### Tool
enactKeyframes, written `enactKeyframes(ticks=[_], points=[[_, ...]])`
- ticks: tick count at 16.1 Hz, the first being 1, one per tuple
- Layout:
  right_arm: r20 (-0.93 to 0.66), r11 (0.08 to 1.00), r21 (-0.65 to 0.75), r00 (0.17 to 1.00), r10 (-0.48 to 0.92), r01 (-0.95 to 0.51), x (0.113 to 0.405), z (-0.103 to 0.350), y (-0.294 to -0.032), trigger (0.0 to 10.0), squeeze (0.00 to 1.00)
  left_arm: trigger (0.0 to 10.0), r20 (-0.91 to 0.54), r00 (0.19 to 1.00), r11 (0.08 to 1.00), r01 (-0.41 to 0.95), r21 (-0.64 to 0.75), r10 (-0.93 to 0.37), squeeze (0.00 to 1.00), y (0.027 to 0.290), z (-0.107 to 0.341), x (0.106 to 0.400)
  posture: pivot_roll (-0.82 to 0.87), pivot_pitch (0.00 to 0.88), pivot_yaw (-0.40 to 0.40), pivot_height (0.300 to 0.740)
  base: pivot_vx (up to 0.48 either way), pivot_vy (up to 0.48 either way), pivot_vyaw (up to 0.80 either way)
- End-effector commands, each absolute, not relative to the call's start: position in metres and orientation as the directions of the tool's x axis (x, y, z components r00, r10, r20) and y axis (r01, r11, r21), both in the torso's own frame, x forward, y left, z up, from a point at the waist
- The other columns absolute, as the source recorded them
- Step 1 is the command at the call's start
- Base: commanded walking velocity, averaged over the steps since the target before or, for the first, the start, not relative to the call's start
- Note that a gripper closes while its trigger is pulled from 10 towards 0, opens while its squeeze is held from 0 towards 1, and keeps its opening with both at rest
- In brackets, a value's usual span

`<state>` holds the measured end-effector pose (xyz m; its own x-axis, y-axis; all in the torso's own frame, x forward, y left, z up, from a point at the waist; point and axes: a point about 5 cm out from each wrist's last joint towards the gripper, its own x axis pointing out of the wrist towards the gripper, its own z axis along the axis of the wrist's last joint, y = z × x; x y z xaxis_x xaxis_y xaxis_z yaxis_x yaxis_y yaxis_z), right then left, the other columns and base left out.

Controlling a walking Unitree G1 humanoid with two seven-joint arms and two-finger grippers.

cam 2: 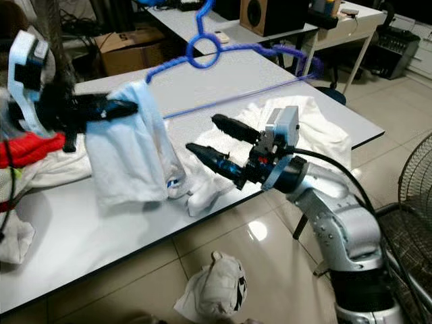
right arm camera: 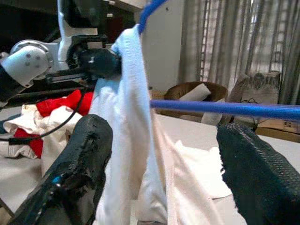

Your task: Hang hanger

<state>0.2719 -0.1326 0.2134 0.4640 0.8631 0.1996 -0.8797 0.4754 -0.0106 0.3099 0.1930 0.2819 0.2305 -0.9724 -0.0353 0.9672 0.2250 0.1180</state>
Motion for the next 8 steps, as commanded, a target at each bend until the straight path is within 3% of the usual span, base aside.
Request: enactKeyframes(ticks=[1,5,8], points=[[0.206,0.472,-0.052,0.453,0.867,-0.880,0.275,0.213,-0.130,10.0,0.00,0.0,-0.021,0.216,0.211,0.968,0.136,-0.976,0.00,0.187,0.288,0.305,-0.10,0.000,0.032,0.740,0.000,0.000,0.00],[0.190,0.369,-0.053,0.354,0.916,-0.928,0.273,0.208,-0.117,10.0,0.00,0.0,-0.014,0.211,0.207,0.968,0.140,-0.977,0.00,0.173,0.288,0.305,-0.10,0.000,0.024,0.740,0.000,0.000,0.00],[0.217,0.352,-0.064,0.332,0.918,-0.934,0.275,0.212,-0.112,10.0,0.00,0.0,-0.025,0.205,0.199,0.968,0.153,-0.978,0.00,0.165,0.289,0.303,-0.10,0.000,0.022,0.740,0.000,0.000,0.00]])
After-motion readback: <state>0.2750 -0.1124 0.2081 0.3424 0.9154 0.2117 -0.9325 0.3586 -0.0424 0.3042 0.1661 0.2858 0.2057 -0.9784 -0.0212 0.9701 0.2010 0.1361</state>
